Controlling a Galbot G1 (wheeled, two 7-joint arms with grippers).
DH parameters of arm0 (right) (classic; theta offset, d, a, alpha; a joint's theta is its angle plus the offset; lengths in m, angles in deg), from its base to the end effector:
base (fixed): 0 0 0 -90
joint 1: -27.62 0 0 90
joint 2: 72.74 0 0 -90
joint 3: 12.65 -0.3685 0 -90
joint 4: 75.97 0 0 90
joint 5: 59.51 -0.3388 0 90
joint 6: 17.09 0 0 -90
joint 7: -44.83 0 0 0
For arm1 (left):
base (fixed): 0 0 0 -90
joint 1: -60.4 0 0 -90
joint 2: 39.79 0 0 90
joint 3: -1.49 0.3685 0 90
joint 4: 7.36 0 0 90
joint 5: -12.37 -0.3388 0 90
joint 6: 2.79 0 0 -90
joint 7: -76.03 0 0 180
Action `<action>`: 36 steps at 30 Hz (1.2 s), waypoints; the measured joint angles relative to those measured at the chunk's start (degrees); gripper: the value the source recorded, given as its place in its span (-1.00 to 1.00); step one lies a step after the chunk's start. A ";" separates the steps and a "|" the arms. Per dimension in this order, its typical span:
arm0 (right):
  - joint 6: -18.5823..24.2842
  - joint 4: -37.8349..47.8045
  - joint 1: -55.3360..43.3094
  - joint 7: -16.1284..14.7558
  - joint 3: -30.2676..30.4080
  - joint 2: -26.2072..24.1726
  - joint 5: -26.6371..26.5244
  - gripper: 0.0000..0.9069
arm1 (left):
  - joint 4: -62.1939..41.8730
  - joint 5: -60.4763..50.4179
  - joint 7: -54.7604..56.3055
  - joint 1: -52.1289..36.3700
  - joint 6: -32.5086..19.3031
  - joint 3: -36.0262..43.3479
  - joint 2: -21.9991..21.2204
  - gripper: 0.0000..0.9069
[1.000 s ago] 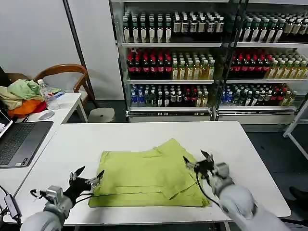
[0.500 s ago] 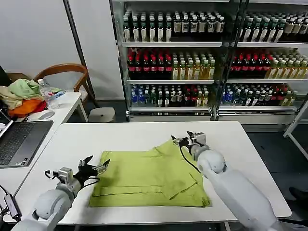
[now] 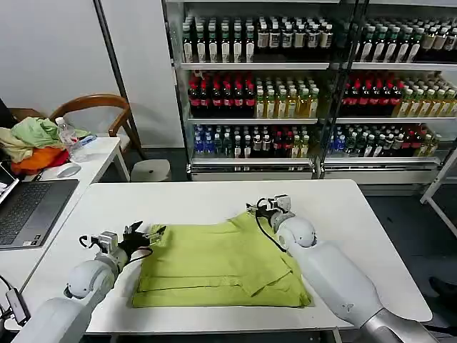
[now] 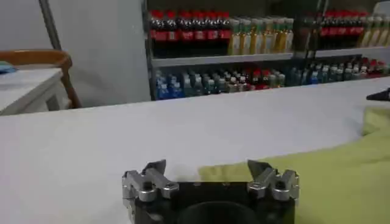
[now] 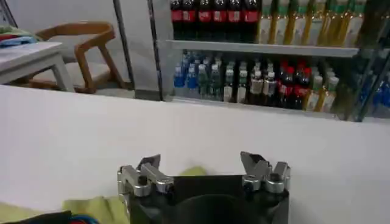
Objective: Fold and organize the clothes.
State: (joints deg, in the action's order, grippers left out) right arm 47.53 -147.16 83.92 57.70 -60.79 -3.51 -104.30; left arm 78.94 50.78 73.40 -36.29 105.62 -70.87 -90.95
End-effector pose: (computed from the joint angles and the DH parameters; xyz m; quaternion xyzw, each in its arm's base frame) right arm 0.4887 0.0307 -0.3022 0.1460 -0.9566 0.0165 0.2518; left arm 0.3629 0.1650 -0.3283 -0.1178 -0.9677 -0.0251 0.2214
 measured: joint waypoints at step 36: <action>1.14 2.05 1.40 0.43 0.21 1.60 -1.62 -1.00 | -3.52 -0.78 -2.35 -1.09 -0.91 1.90 -1.38 -0.91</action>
State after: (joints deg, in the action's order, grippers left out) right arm 48.67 -145.11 85.32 58.13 -60.58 -1.91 -105.92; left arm 75.42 50.00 71.05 -37.38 104.71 -68.97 -92.33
